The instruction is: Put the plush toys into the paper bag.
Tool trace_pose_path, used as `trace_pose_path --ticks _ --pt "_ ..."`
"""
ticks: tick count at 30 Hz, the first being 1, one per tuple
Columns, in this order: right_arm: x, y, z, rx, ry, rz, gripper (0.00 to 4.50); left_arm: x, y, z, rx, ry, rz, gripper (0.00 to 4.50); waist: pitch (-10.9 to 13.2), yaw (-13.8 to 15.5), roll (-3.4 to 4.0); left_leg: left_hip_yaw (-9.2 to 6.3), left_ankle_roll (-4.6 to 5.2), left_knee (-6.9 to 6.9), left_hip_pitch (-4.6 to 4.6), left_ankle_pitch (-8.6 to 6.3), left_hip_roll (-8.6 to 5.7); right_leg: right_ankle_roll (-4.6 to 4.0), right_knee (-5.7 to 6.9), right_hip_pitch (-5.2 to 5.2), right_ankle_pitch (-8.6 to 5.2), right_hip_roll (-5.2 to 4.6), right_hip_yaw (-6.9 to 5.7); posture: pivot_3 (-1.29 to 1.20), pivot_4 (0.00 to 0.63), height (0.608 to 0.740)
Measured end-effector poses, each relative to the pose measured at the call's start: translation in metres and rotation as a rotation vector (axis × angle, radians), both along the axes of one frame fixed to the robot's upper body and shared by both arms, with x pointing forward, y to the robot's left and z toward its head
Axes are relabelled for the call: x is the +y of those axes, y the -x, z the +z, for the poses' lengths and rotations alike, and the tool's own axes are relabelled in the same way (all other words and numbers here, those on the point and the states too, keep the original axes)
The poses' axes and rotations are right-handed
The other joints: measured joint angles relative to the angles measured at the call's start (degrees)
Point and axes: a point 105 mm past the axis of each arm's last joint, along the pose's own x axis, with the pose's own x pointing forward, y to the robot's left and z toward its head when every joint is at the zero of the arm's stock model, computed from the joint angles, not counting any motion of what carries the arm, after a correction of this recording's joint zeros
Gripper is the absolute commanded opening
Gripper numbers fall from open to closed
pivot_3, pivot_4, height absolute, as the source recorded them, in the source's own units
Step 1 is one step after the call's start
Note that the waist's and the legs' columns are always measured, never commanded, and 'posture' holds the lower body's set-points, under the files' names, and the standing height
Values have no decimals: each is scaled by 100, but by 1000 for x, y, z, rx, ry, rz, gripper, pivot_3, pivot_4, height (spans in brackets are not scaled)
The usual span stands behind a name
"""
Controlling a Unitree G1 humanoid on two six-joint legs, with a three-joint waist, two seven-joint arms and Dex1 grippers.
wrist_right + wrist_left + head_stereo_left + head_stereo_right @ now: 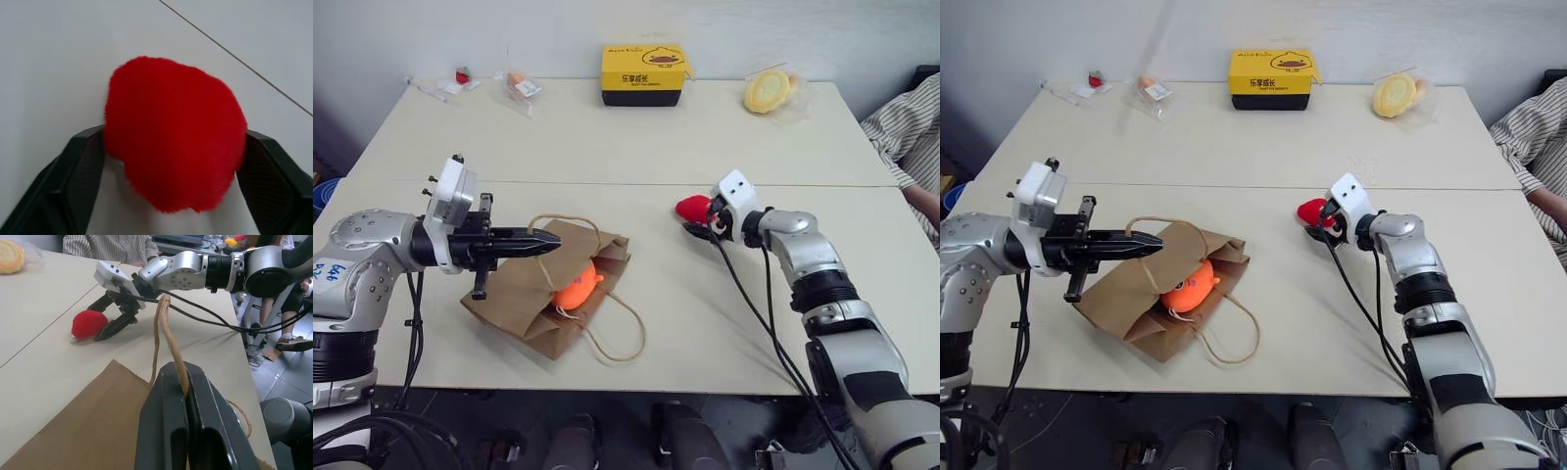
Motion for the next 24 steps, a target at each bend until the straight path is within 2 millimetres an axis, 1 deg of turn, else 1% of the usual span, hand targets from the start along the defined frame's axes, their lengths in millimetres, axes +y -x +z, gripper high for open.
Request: trace_pose_path --ticks 3,6,8,9,12,14,16,18,19,21,24 --pt "-2 -2 0 -22 0 -2 1715 0 0 0 0 0 0 0 0 0 0 0 0 2 0 0 0 0 3 0 0 0 0 0 150 740" --pt "-1 -2 3 -42 -4 6 789 0 0 0 0 0 1 0 0 0 0 0 0 3 0 0 0 0 7 0 0 0 0 0 150 740" --pt "-1 2 6 -65 -8 35 377 0 -1 0 0 2 2 0 0 2 0 -1 0 3 0 0 0 0 8 -1 0 0 0 0 150 740" --pt "-1 8 10 -89 -20 76 264 -1 -2 1 -3 4 0 0 0 6 0 -1 0 1 0 0 0 0 7 -2 0 0 -1 0 150 740" --pt "6 40 20 -125 -57 259 252 1 -5 5 -5 16 9 0 0 57 0 -5 0 1 -4 -1 0 0 7 -2 0 0 -6 0 150 740" --pt "16 74 28 -115 -79 423 252 3 -6 5 -4 21 14 0 0 62 0 -7 3 5 -4 -3 0 1 9 0 1 0 -6 0 150 740" --pt "25 105 32 -71 -97 529 252 3 -5 6 -5 23 13 0 0 69 0 -10 3 5 -4 -3 1 2 7 2 1 -1 -5 0 150 740" --pt "43 134 30 -3 -105 619 252 4 -5 7 -5 25 15 0 -1 48 -2 -11 1 6 1 -2 2 2 9 5 1 0 -3 0 150 740" --pt "50 140 27 23 -104 638 252 4 -6 7 -5 27 15 0 -1 37 -2 -7 1 6 7 -2 2 2 13 5 1 1 2 0 150 740" --pt "70 155 18 83 -94 675 252 2 -6 8 -6 41 11 0 -1 31 -2 -7 -2 5 12 0 2 0 23 3 0 1 3 0 150 740" --pt "109 169 9 132 -125 712 252 -4 -8 9 -3 86 5 0 -1 44 -3 -10 -7 6 15 3 3 -3 26 1 -1 1 2 0 150 740"
